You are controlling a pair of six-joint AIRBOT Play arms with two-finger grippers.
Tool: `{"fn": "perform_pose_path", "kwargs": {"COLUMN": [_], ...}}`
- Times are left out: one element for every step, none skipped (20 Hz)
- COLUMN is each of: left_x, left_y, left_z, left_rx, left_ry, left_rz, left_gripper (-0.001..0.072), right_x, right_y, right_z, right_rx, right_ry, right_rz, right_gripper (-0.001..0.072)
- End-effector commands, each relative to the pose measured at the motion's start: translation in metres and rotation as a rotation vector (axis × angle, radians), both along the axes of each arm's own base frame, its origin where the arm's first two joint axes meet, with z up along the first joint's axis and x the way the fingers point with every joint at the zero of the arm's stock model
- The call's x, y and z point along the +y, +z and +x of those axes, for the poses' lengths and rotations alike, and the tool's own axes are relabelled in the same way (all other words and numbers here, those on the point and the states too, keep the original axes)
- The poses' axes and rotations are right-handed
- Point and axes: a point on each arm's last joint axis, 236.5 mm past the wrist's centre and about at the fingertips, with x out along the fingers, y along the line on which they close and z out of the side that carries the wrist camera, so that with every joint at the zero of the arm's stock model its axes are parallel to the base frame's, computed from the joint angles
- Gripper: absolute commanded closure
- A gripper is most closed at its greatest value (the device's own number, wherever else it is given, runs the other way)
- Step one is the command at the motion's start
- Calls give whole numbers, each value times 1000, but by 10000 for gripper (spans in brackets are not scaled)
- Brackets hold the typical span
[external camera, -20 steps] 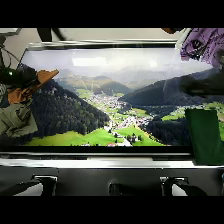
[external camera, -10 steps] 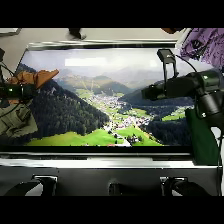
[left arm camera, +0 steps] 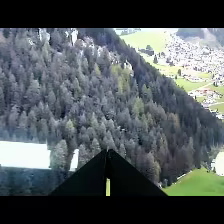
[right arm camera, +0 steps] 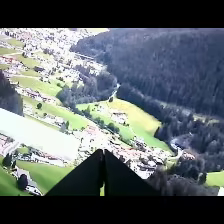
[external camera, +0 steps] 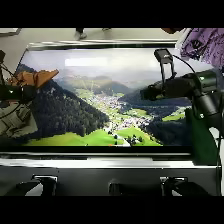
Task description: Fold the clothes and pants, and hang the long-sleeved shirts on hangers.
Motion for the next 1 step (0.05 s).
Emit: {"fn": "perform_pose_path", "kwargs": {"left_x": [0], "left_y": [0], "left_z": [0], "left_rx": [0], "left_ry": [-1], "left_rz": [1], "left_gripper": [690], "right_x": [0], "right_y": [1], "right_z": [0], "right_rx": [-4], "right_ry": [0], "right_rz": [-2], "right_gripper": [678]}}
